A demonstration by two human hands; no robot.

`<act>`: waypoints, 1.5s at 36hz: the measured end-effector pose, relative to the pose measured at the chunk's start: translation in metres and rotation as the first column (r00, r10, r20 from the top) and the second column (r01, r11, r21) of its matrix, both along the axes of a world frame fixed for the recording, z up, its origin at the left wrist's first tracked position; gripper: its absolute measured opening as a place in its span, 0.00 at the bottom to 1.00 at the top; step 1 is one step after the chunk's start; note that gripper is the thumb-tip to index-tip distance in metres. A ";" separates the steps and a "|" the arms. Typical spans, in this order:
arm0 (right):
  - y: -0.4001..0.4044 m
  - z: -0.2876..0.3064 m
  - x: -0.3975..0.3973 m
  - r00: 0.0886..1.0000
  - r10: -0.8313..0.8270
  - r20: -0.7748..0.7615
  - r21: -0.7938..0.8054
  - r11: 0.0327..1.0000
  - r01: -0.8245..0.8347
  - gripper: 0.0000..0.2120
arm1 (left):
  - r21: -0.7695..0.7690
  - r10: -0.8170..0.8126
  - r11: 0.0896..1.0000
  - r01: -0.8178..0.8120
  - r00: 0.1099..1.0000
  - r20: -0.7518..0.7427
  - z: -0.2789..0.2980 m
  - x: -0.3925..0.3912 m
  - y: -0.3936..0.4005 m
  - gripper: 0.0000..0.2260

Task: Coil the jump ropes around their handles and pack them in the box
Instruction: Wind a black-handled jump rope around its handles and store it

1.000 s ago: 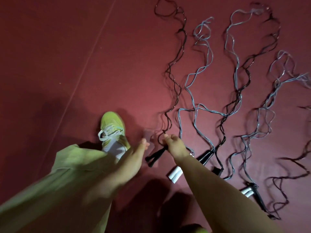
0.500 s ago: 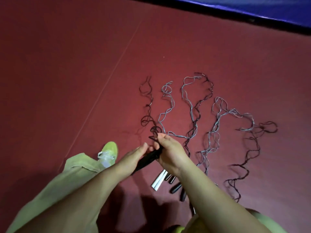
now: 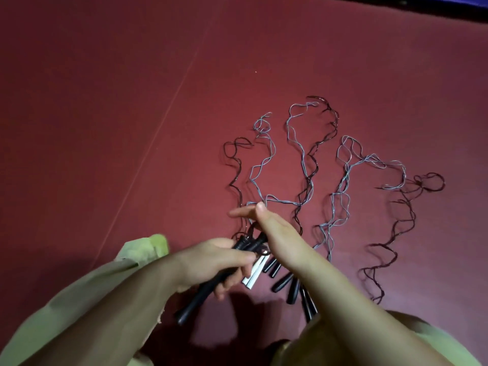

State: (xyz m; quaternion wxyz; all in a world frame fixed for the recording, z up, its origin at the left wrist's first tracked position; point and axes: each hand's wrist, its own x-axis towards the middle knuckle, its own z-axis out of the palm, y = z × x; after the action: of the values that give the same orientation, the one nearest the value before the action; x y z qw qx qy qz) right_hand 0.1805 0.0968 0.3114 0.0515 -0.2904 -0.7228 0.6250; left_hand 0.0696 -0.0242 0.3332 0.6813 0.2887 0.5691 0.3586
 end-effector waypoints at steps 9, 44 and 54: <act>0.017 -0.011 0.010 0.988 0.124 0.088 0.095 0.987 -0.132 0.37 | -0.090 -0.020 0.995 0.045 0.967 0.255 -0.014 -0.008 0.023 0.12; 0.016 0.019 0.013 0.880 0.444 0.168 0.122 0.877 -0.465 0.05 | -0.145 -0.307 0.948 0.283 0.935 -0.179 -0.058 -0.028 0.013 0.08; 0.029 0.020 0.013 0.990 0.139 0.035 -0.147 0.980 -0.132 0.14 | -0.071 -0.266 0.964 0.257 0.938 -0.222 -0.053 -0.020 0.018 0.05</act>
State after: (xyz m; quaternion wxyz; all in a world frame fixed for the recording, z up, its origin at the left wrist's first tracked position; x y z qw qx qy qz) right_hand 0.1936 0.1256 0.3318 -0.0286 -0.2575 -0.6949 0.6709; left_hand 0.0495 -0.0066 0.2805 0.6584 0.3872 0.6078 0.2173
